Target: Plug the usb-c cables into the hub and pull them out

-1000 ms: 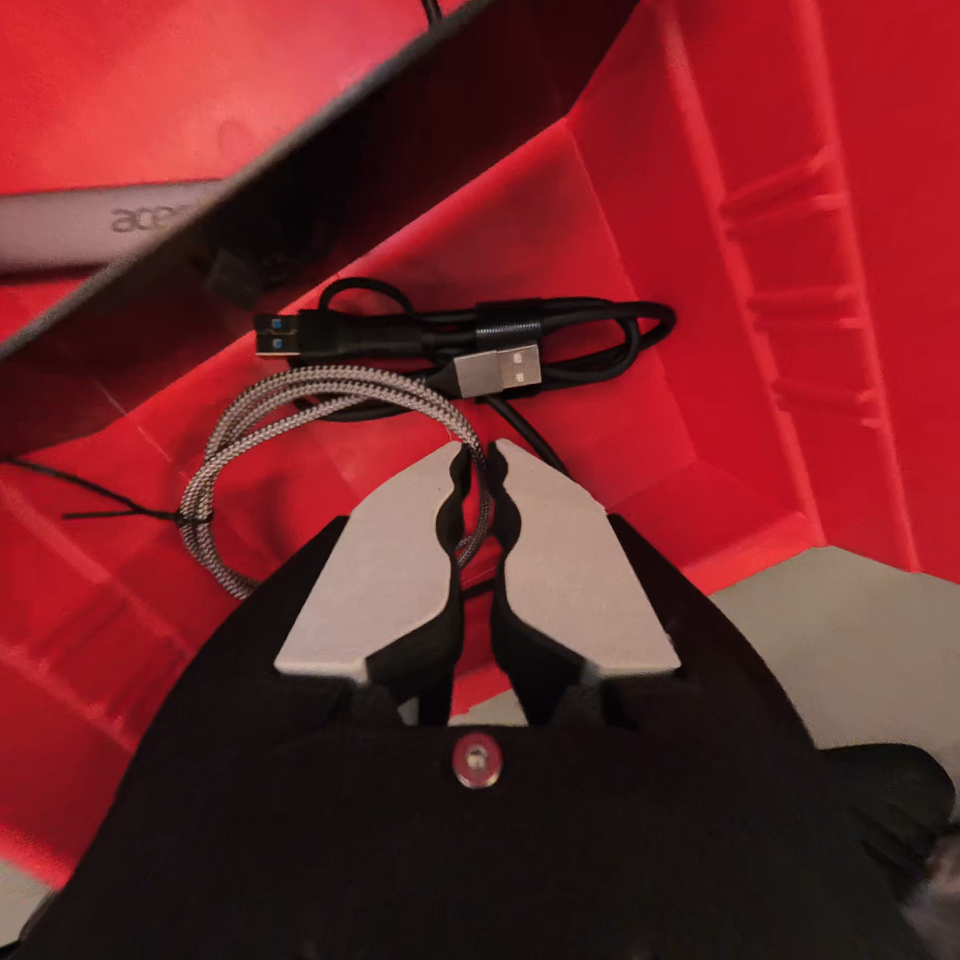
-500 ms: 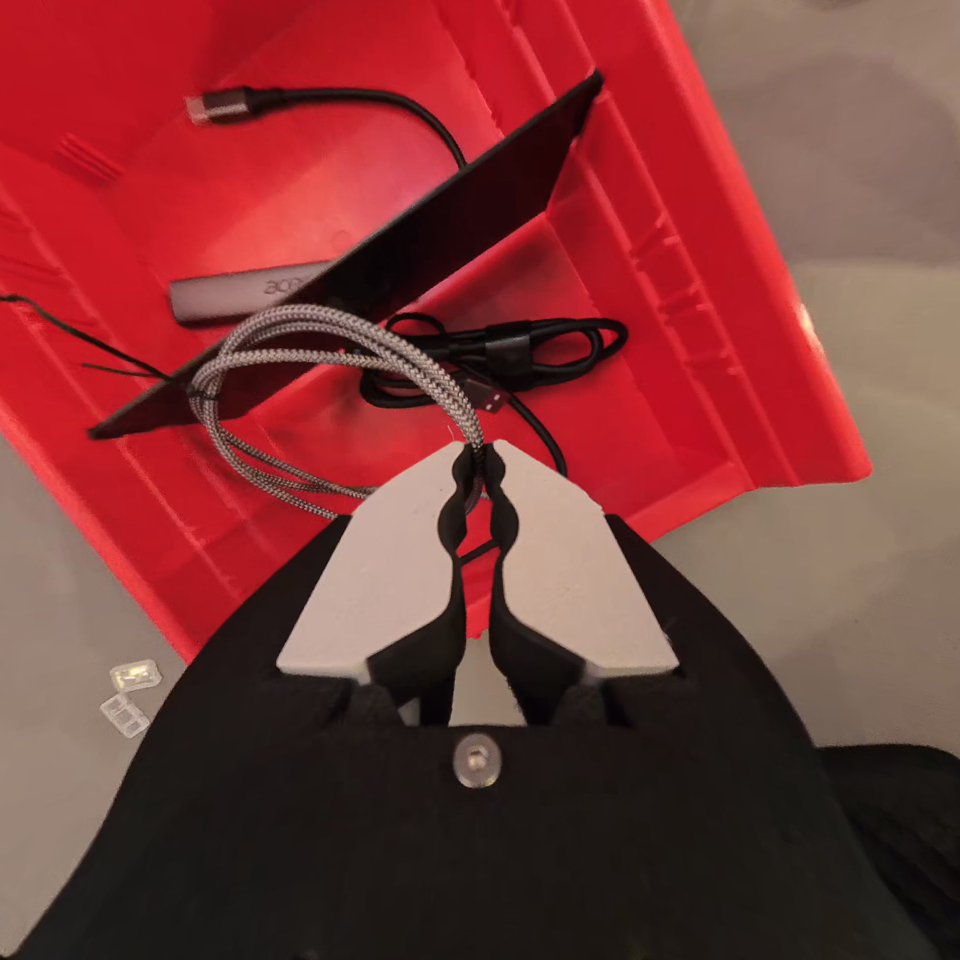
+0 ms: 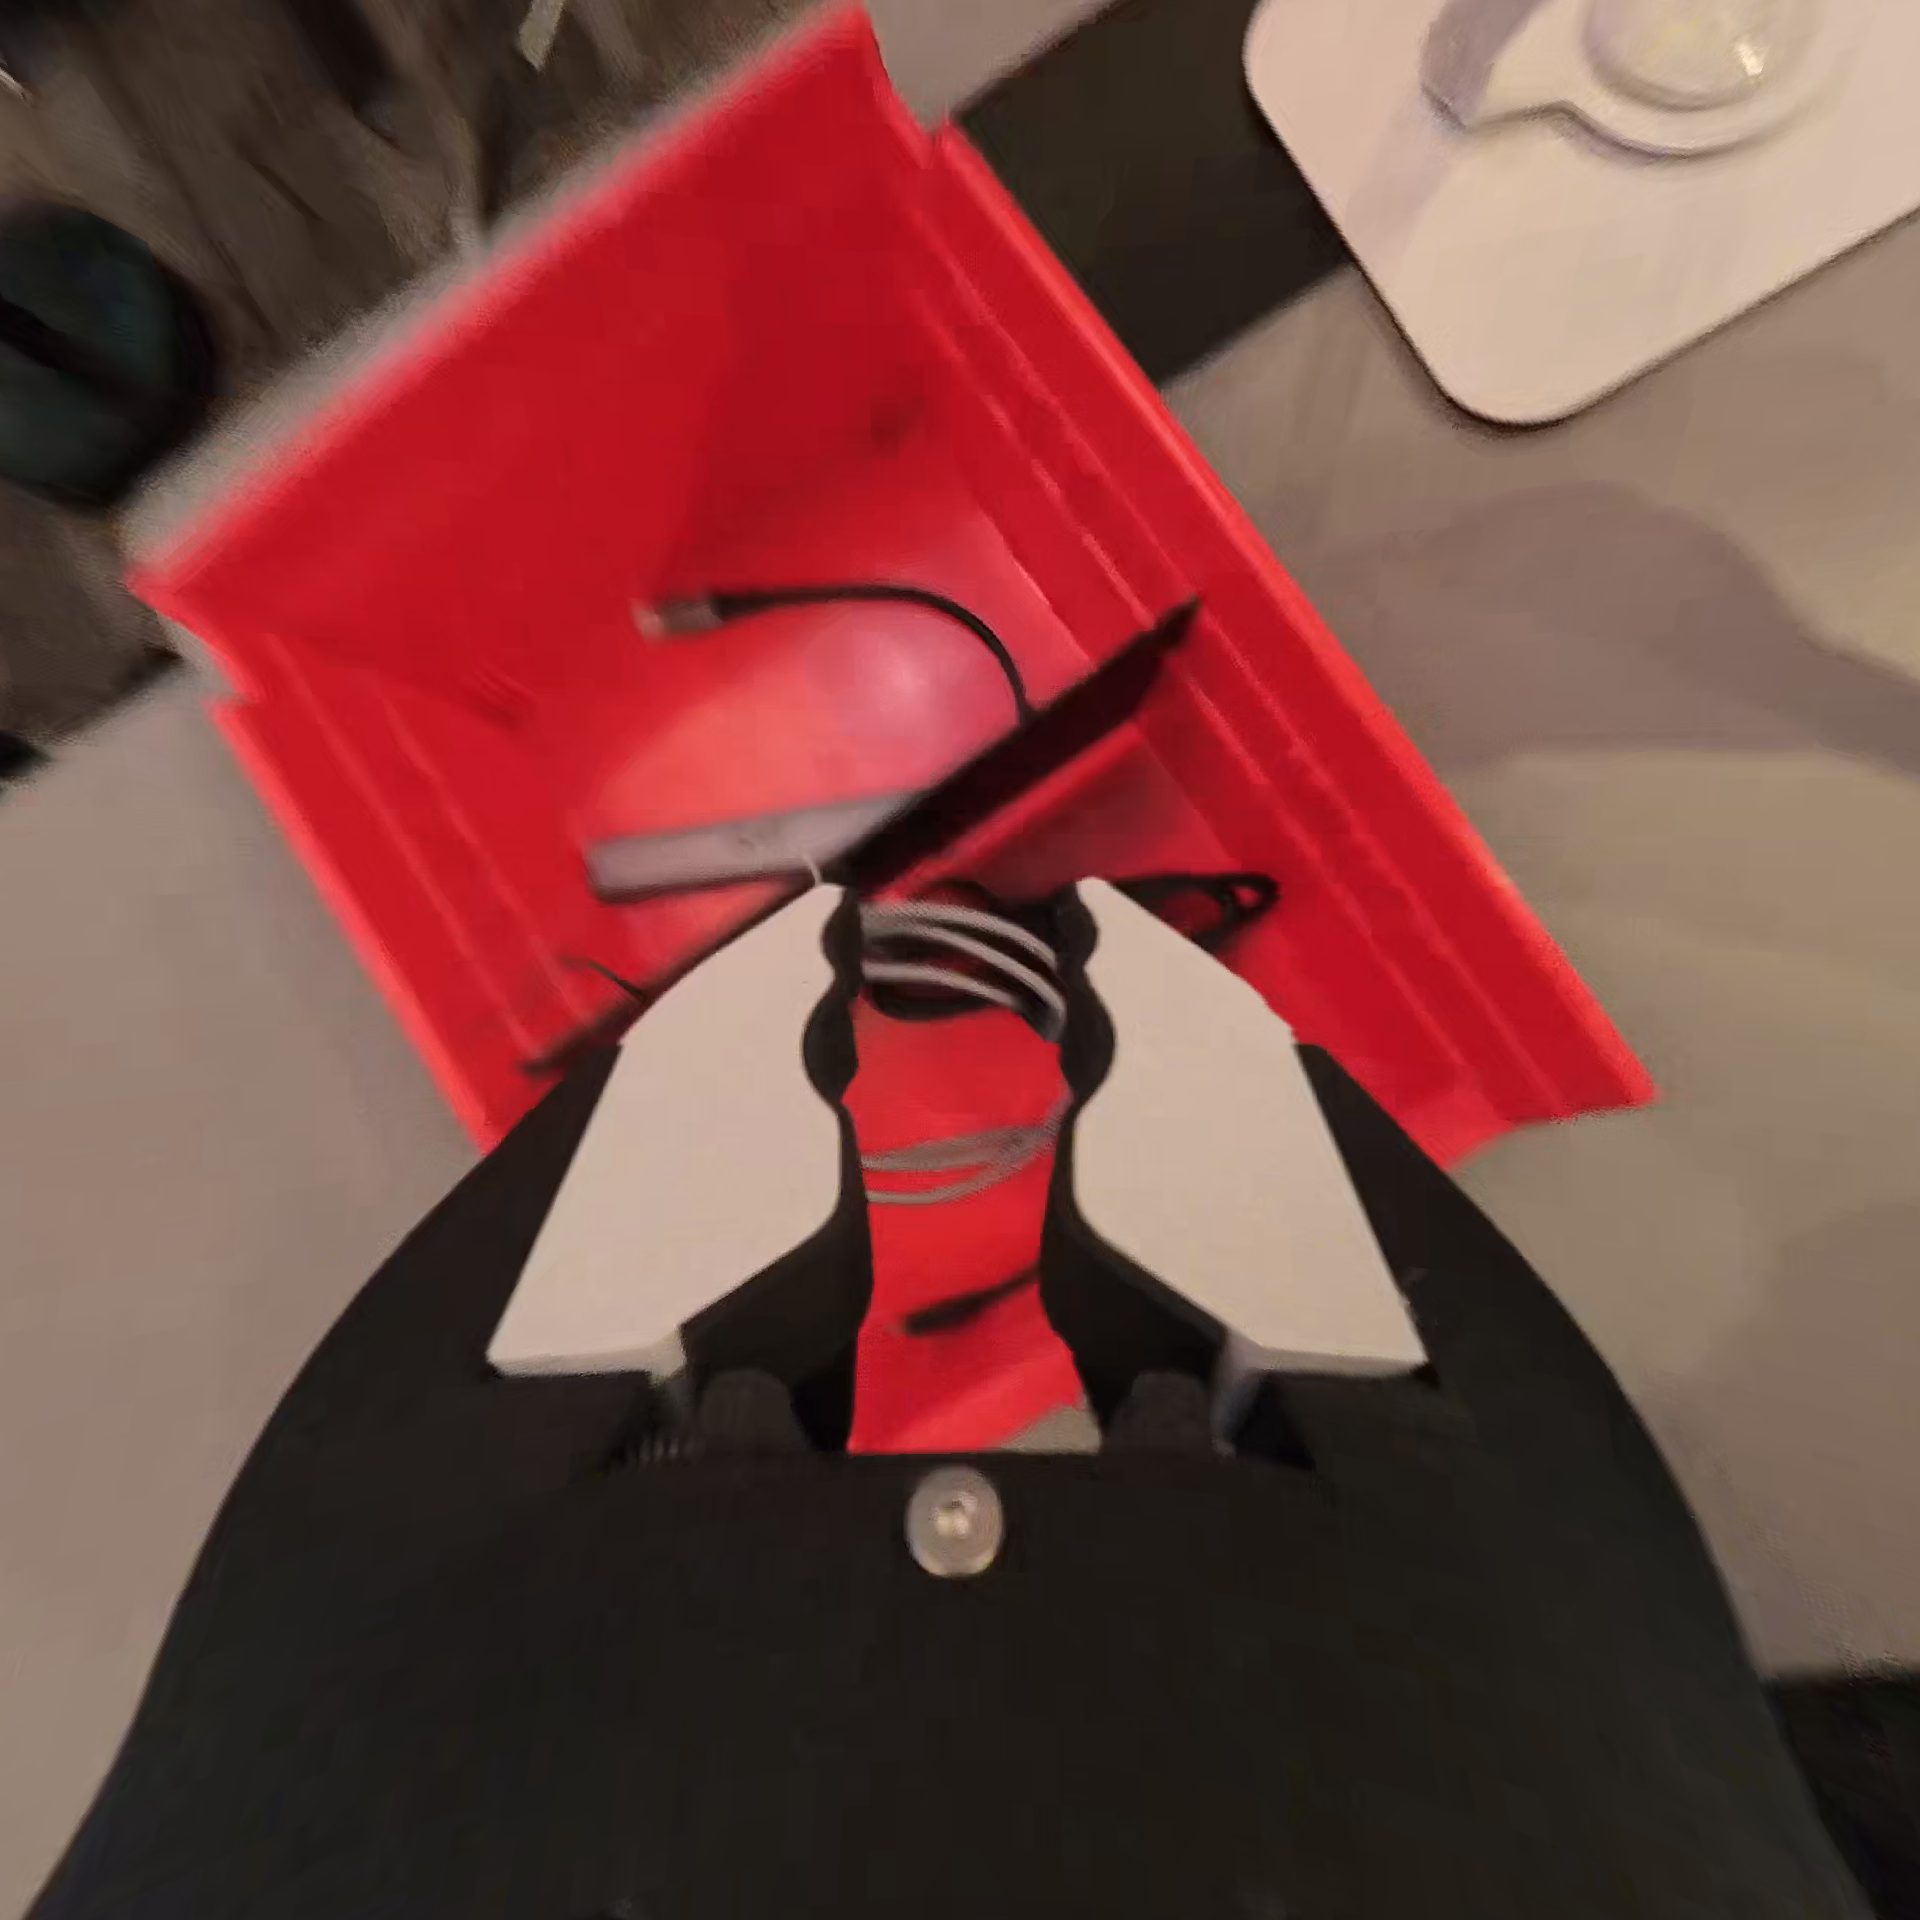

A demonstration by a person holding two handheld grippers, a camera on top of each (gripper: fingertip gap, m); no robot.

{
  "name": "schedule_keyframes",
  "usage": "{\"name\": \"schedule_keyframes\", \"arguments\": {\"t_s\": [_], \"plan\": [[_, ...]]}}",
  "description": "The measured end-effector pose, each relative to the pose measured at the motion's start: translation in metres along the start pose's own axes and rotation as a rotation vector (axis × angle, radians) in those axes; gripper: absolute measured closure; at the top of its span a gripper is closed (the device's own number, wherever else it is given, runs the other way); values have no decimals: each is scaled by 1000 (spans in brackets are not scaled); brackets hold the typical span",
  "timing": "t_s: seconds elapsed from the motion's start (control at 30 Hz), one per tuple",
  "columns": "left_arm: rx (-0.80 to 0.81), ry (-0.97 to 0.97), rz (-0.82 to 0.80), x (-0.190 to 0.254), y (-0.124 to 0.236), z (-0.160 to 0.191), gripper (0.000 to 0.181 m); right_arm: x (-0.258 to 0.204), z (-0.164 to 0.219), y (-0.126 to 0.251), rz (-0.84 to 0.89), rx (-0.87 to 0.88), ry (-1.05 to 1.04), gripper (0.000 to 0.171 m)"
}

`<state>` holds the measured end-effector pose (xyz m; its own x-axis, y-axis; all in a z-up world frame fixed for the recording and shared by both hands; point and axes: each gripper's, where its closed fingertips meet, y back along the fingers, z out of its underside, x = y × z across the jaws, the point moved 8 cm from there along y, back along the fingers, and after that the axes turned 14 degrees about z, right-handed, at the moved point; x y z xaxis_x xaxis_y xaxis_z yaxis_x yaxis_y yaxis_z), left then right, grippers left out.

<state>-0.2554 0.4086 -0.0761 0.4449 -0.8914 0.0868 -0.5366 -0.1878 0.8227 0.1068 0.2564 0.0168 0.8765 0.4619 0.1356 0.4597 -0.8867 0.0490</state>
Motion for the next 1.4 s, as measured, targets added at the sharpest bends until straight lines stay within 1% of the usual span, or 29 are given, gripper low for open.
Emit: {"name": "schedule_keyframes", "arguments": {"t_s": [0.03,0.13,0.17,0.23,0.27,0.37,0.5,0.57,0.63,0.67,0.7,0.73,0.8,0.87,0.9,0.93,1.0,1.17,1.23,1.4], "plan": [[-25,-61,-64,-6,0,-12,151,-1,2,-2,-4,-10,2,158],[-187,-304,-190,-25,-15,-46,159,-4,6,-8,-16,-32,11,157],[-271,-358,-181,-31,-25,-54,161,-5,7,-9,-16,-37,15,157],[-387,-523,-137,-39,-48,-64,168,-5,8,-10,-16,-41,19,157],[-446,-568,-92,-42,-62,-65,166,-5,8,-11,-16,-43,18,157],[-526,-607,40,-51,-100,-67,164,-3,12,-12,-17,-52,12,157],[-607,-633,77,-70,-136,-63,162,-1,15,-13,-26,-51,-11,157],[-645,-612,138,-79,-149,-58,156,1,17,-13,-27,-49,-20,157],[-639,-607,202,-84,-159,-56,149,3,19,-13,-27,-50,-31,158],[-633,-595,243,-85,-162,-56,150,4,20,-14,-29,-50,-38,158],[-605,-582,259,-87,-165,-60,144,5,21,-14,-31,-49,-47,158],[-611,-569,287,-88,-166,-60,144,6,23,-15,-34,-47,-57,158],[-605,-553,356,-88,-167,-60,149,6,26,-17,-43,-51,-70,158],[-577,-565,373,-89,-166,-58,150,6,29,-19,-45,-63,-73,157],[-561,-559,383,-90,-166,-58,162,6,31,-21,-46,-67,-74,158],[-545,-551,389,-90,-166,-57,169,6,32,-22,-49,-70,-77,158],[-524,-533,398,-90,-165,-55,173,4,33,-24,-61,-73,-80,158],[-538,-559,336,-86,-162,-50,176,-1,30,-24,-68,-76,-61,157],[-549,-575,285,-86,-159,-48,176,-1,27,-23,-68,-67,-62,157],[-460,-565,228,-86,-137,-53,177,3,24,-18,-61,-50,-69,157]]}}
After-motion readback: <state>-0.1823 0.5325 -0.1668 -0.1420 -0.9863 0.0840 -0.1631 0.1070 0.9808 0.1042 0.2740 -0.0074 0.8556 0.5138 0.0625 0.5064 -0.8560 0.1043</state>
